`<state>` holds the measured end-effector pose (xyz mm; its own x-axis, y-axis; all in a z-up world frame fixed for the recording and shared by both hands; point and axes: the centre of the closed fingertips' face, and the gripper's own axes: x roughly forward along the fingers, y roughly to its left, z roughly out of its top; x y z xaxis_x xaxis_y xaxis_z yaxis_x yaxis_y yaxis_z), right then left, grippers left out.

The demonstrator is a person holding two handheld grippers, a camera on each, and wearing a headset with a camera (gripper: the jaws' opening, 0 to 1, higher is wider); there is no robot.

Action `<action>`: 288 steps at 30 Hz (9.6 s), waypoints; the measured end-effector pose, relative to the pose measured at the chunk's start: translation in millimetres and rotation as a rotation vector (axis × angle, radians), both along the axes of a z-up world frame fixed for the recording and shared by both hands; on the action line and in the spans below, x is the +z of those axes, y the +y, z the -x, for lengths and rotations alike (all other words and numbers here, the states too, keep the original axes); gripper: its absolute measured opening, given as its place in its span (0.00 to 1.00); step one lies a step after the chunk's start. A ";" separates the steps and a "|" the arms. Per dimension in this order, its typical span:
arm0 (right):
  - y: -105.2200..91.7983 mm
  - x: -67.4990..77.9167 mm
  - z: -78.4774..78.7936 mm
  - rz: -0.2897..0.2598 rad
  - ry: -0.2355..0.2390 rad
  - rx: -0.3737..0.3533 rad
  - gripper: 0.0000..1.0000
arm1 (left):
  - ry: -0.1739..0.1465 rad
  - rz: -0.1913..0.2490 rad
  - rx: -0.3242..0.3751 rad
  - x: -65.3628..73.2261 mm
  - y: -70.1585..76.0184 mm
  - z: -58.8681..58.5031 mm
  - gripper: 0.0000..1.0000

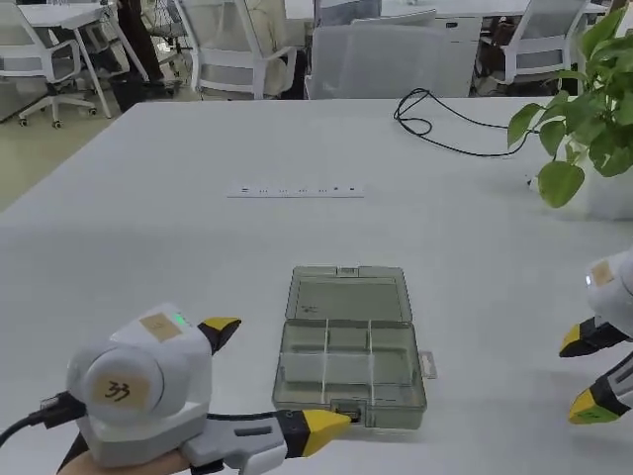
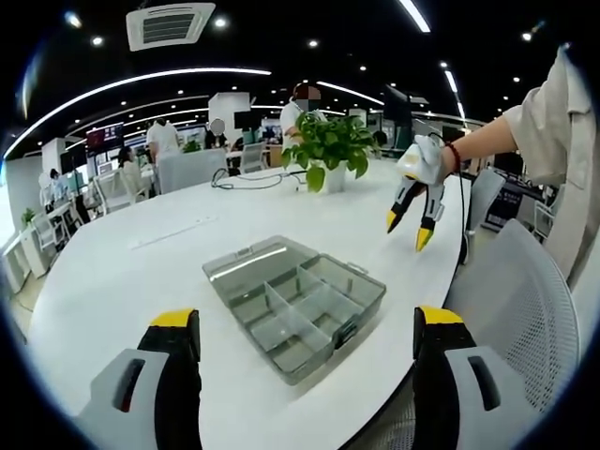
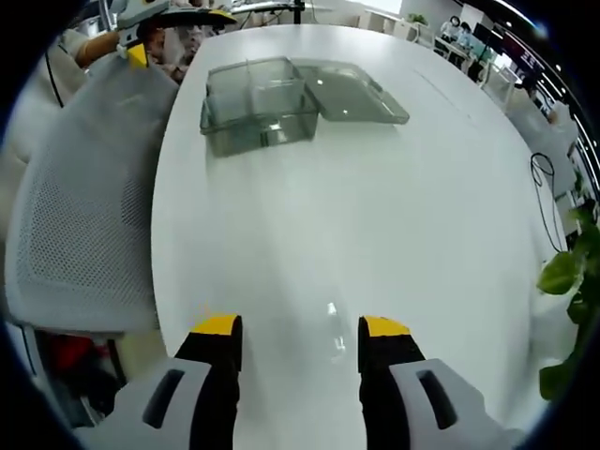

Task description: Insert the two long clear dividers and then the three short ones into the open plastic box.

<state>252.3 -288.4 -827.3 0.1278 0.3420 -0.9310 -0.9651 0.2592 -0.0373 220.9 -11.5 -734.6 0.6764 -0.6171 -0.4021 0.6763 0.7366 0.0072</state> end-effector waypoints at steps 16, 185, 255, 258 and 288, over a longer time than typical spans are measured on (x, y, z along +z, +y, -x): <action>-24.5 -16.0 -1.9 0.078 0.029 0.098 0.44 | 0.032 -0.025 0.036 -8.5 5.2 1.9 1.00; 246.9 123.9 79.2 -0.548 -0.073 0.483 0.20 | 0.000 -0.057 -0.403 5.6 -46.1 45.7 0.00; 202.9 67.4 -5.7 -0.051 -0.083 0.294 0.02 | 0.016 0.134 -0.172 7.9 -18.8 20.1 0.69; 202.7 63.3 -9.9 -0.040 -0.076 0.283 0.02 | 0.015 0.127 -0.171 6.7 -18.3 19.0 0.72; 204.8 38.2 -18.9 0.060 0.022 0.282 0.02 | 0.024 0.128 -0.174 7.1 -17.3 16.1 0.73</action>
